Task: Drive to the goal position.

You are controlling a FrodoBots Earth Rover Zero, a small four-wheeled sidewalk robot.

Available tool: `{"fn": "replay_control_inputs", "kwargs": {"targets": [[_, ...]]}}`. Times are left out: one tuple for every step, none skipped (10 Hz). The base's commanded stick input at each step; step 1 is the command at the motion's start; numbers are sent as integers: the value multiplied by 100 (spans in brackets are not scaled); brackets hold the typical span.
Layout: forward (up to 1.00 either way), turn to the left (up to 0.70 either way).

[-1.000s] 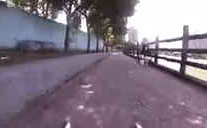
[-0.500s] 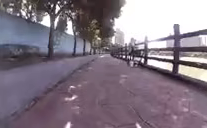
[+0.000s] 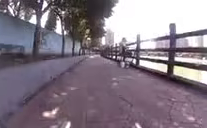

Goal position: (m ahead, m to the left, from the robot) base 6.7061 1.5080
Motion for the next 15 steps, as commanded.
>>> {"fn": "replay_control_inputs", "kwargs": {"targets": [[70,0],[70,0],[70,0],[70,0],[70,0],[70,0],[70,0],[70,0],[70,0],[70,0],[70,0],[70,0],[70,0],[70,0],[70,0]]}}
